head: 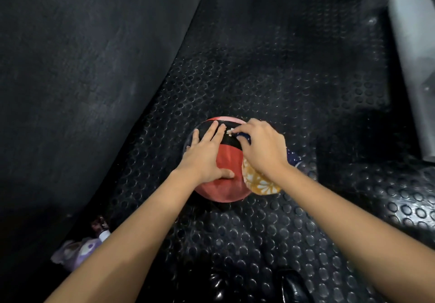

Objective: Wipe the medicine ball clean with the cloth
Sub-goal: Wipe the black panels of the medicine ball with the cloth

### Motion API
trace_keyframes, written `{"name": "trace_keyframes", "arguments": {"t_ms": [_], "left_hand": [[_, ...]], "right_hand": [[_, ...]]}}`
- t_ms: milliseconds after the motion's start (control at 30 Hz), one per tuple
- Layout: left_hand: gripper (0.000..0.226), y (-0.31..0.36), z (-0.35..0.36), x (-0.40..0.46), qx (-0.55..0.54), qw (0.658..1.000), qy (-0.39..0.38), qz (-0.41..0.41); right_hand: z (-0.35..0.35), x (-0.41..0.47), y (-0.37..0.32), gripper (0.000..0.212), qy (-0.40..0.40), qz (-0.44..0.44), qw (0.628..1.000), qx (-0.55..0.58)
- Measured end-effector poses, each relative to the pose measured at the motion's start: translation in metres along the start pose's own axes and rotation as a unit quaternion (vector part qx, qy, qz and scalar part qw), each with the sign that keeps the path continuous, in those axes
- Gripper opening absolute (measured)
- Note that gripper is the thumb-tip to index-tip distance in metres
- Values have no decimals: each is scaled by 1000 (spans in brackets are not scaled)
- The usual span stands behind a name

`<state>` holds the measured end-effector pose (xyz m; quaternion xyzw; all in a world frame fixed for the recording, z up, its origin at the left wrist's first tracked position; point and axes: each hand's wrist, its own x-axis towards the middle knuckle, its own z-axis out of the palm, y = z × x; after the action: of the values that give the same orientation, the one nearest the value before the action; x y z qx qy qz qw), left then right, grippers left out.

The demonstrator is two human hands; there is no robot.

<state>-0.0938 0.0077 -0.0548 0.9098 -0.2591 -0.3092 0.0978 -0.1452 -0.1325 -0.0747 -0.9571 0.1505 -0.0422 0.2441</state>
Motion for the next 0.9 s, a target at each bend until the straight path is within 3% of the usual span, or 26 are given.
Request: {"name": "trace_keyframes", "arguments": {"t_ms": [33, 167, 333, 500, 633, 767, 900], "left_hand": [[119, -1, 0, -1, -3, 1000, 1, 1], [118, 1, 3, -2, -10, 1000, 9, -1], [118, -6, 1, 3, -10, 1000, 17, -8], [119, -7, 5, 3, -27, 999, 33, -27], [118, -12, 2, 7, -42, 997, 42, -41], [119, -14, 3, 7, -53, 996, 50, -47], [119, -17, 2, 10, -57, 996, 56, -48]], "right_hand": [[1, 0, 5, 24, 2, -1, 1000, -4], [0, 22, 26, 23, 6, 132, 990, 41], [2, -19, 8, 24, 16, 21, 999, 29], [8, -1, 23, 23, 46, 115, 991, 54], [15, -27, 1, 24, 61, 10, 997, 51], [13, -4, 12, 23, 63, 98, 992, 51], [19, -21, -2, 22, 74, 8, 996, 42]]}}
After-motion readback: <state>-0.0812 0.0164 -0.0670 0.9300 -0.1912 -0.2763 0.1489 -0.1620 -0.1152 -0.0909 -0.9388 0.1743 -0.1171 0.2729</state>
